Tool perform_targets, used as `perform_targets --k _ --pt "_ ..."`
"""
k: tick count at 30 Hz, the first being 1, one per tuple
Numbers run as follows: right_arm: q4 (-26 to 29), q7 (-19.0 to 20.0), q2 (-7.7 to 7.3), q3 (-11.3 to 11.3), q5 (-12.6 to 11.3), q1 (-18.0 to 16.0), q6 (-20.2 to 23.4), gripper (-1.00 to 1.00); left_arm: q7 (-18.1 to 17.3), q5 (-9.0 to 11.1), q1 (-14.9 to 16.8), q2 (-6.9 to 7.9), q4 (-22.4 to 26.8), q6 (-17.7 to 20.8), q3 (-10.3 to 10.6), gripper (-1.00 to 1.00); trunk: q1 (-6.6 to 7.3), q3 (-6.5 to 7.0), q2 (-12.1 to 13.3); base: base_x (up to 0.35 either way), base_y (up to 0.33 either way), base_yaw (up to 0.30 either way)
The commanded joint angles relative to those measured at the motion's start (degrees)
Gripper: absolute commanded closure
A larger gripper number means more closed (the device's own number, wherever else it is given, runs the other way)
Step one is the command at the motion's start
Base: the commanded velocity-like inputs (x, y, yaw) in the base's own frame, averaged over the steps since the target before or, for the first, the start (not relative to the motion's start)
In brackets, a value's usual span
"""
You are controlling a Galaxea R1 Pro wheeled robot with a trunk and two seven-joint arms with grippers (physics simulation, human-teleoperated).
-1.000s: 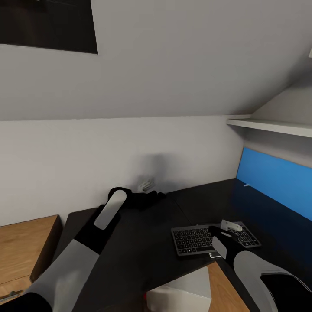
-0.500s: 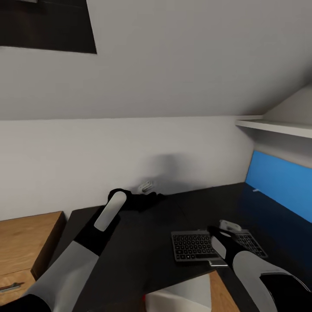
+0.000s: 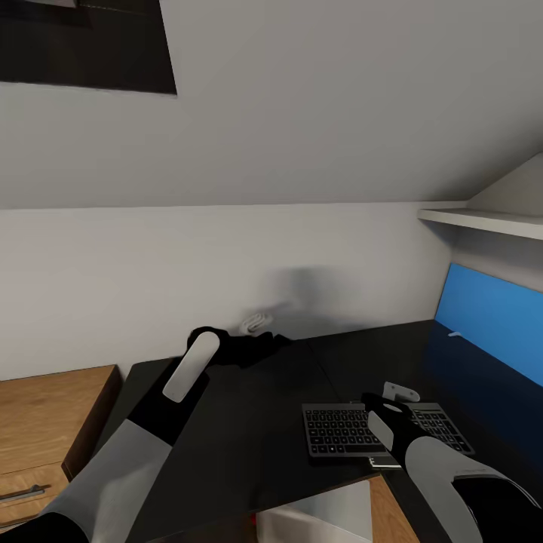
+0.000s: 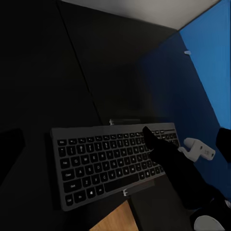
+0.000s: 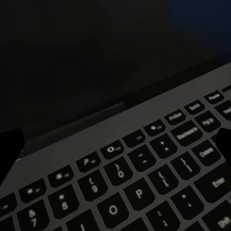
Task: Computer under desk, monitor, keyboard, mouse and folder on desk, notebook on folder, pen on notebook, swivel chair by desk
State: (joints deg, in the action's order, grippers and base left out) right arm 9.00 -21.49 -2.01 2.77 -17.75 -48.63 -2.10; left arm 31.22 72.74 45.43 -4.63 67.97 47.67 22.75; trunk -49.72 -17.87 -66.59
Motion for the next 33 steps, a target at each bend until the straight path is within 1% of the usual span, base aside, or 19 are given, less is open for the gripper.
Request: perform_targets --k 1,14,30,33 --pt "0.0 -0.1 -0.01 0.3 -0.6 0.0 -0.2 -1.00 0.6 0.6 0.1 -0.01 0.1 0.0 0.0 -1.00 0.00 -0.07 0.0 0.000 0.000 0.001" --pt "0.1 -0.1 -0.02 0.2 -0.6 -0.1 -0.1 -1.00 0.8 0.7 0.1 0.05 0.5 0.0 0.0 -1.00 0.00 -0.07 0.0 0.000 0.000 0.000" --pt "0.1 -0.1 -0.10 0.2 -0.6 -0.1 -0.1 -1.00 1.1 0.7 0.1 0.06 0.5 -0.2 -0.1 -1.00 -3.52 -2.95 -6.5 0.000 0.000 0.000" --pt "0.0 -0.1 -0.10 0.2 -0.6 -0.1 -0.1 -1.00 1.1 0.7 0.0 0.06 0.5 -0.2 -0.1 -1.00 -3.52 -2.95 -6.5 0.000 0.000 0.000"
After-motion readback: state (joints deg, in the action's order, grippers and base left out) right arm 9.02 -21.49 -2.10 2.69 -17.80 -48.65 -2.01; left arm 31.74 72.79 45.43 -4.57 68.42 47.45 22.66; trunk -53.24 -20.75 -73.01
